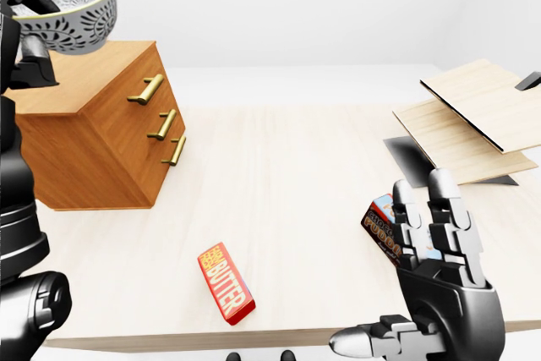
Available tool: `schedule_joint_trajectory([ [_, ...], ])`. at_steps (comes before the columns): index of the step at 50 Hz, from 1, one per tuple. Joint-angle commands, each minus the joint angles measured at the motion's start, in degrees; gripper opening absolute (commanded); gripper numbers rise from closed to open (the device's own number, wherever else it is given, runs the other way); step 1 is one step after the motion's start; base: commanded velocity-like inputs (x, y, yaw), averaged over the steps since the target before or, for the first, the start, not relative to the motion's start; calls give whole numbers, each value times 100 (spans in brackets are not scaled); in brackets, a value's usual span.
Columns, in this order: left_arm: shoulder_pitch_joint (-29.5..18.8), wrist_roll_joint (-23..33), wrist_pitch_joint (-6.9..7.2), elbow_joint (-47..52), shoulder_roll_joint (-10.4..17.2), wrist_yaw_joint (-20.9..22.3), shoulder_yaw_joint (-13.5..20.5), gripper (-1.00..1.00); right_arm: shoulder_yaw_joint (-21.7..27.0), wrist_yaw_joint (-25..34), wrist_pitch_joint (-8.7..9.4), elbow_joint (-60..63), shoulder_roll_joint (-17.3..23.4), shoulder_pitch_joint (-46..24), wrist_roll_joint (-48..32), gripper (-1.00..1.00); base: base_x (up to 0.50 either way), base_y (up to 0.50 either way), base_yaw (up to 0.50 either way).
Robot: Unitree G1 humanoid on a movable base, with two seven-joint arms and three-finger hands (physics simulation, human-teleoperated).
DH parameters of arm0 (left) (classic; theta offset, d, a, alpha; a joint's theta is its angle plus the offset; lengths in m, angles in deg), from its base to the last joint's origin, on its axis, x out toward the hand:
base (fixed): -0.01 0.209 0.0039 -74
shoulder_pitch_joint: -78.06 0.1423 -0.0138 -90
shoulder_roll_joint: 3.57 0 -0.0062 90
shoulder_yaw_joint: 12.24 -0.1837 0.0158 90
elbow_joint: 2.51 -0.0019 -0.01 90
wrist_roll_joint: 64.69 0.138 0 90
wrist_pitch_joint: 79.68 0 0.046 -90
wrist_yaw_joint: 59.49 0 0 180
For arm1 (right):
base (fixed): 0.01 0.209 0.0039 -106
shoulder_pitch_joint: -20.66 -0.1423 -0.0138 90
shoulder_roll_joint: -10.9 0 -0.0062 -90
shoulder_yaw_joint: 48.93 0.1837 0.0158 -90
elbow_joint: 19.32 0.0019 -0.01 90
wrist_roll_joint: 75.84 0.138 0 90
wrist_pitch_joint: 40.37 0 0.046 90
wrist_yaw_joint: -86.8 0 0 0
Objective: Close the top drawer of the cabinet and put the bowl on top of it.
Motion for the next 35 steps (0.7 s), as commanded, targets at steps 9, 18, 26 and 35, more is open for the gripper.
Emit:
schedule_joint_trajectory([
  [9, -194, -1143, 0, -1075, 758, -1038, 207, -100, -90, -43, 0, -48, 26, -14, -71, 100, 0, 0, 0],
  [18, -14, -1568, 0, -1294, 1015, -1287, 373, -100, -175, -58, 0, -82, 33, 14, -127, 100, 0, 0, 0],
  [26, 9, -1788, 0, -1513, 1104, -1463, 356, -100, -224, -63, 0, -81, 32, 60, -146, 100, 0, 0, 0],
  [35, -12, -1883, 0, -1651, 1122, -1561, 347, -100, -223, -71, 0, -74, 42, 79, -124, 100, 0, 0, 0],
])
